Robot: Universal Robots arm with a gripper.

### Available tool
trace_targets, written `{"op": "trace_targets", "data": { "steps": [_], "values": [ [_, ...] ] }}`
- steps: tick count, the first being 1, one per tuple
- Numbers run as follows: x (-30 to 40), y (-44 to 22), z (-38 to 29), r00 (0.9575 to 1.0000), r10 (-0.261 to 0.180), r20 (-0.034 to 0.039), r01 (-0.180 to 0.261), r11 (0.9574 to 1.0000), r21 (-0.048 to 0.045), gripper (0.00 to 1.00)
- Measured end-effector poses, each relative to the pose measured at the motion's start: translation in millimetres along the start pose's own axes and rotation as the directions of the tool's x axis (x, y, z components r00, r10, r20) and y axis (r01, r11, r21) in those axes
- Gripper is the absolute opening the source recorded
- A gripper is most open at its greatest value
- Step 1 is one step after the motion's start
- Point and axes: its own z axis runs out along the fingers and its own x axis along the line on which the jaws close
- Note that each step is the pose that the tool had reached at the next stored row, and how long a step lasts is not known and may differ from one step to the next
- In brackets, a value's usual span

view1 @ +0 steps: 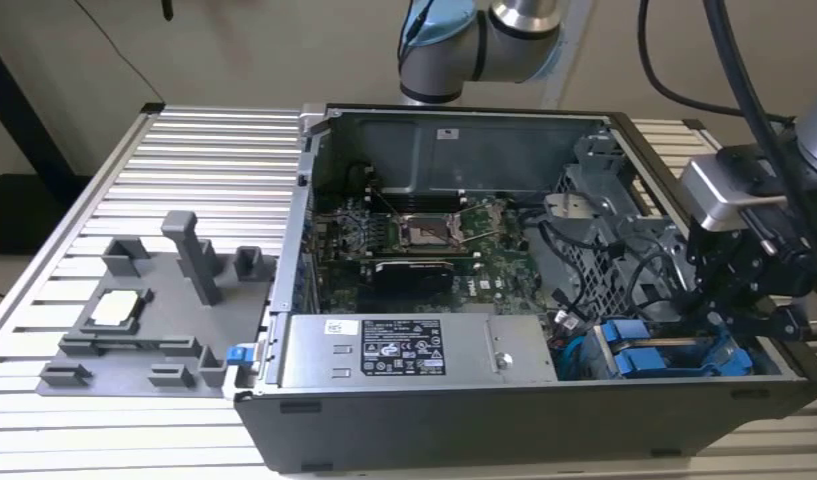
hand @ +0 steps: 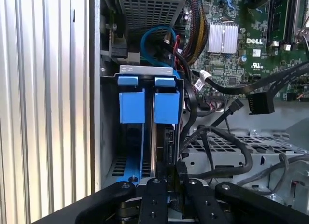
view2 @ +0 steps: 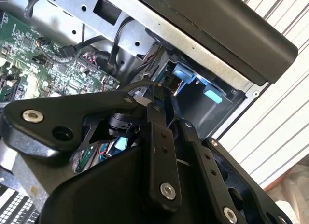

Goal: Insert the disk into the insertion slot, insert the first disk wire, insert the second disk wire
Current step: 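Insert the first disk wire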

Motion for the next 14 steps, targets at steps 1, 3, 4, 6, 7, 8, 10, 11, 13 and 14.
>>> {"op": "trace_targets", "data": {
  "steps": [1,3,4,6,7,8,10,11,13,14],
  "values": [
    [-0.1,0.0,-0.1,1.0000,0.003,-0.0004,-0.003,1.0000,0.0002,0.19],
    [-0.3,-0.1,-0.1,0.9999,0.010,-0.0008,-0.010,0.9999,0.0008,0.19],
    [-0.4,0.0,0.0,0.9999,0.015,-0.0009,-0.015,0.9999,0.0011,0.19],
    [-0.6,0.0,0.1,0.9997,0.023,-0.0014,-0.023,0.9997,0.0018,0.19],
    [-0.8,0.0,0.1,0.9996,0.028,-0.0015,-0.028,0.9996,0.0021,0.19],
    [-0.9,0.0,0.1,0.9995,0.031,-0.0019,-0.031,0.9995,0.0024,0.19],
    [-1.2,0.0,0.3,0.9994,0.036,-0.0021,-0.036,0.9994,0.0028,0.19],
    [-1.2,0.0,0.3,0.9993,0.037,-0.0022,-0.037,0.9993,0.0028,0.19],
    [-1.3,0.0,0.6,0.9993,0.037,-0.0022,-0.037,0.9993,0.0029,0.19],
    [-1.4,0.0,0.9,0.9993,0.037,-0.0021,-0.037,0.9993,0.0032,0.19]
  ]
}}
